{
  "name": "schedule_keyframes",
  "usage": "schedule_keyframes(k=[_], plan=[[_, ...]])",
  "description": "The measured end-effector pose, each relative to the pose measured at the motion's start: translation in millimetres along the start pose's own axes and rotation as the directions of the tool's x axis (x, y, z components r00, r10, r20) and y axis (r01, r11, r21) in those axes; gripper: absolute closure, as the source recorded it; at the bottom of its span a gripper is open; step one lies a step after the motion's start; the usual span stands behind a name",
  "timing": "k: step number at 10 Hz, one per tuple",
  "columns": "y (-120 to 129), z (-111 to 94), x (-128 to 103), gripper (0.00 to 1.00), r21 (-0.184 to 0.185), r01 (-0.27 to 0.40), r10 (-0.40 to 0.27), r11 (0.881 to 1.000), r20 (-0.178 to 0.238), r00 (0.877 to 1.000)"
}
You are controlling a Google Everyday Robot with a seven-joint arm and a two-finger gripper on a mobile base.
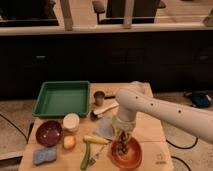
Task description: Place grapes in red bowl
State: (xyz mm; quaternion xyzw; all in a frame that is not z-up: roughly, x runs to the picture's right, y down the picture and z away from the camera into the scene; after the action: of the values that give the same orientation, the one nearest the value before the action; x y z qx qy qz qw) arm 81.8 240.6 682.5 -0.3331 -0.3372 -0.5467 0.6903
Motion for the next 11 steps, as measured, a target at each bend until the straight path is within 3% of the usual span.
schedule_keyframes(k=[2, 3, 11], plan=[[-0.2, 0.0, 0.0, 0.36, 0.000, -0.001, 0.001, 1.000, 0.000, 1.000], [0.0, -0.1, 0.1, 0.22, 0.000, -0.001, 0.001, 1.000, 0.000, 1.000], [2.3, -2.1, 0.1, 0.20, 0.008, 0.001, -0.001, 1.000, -0.006, 1.000]])
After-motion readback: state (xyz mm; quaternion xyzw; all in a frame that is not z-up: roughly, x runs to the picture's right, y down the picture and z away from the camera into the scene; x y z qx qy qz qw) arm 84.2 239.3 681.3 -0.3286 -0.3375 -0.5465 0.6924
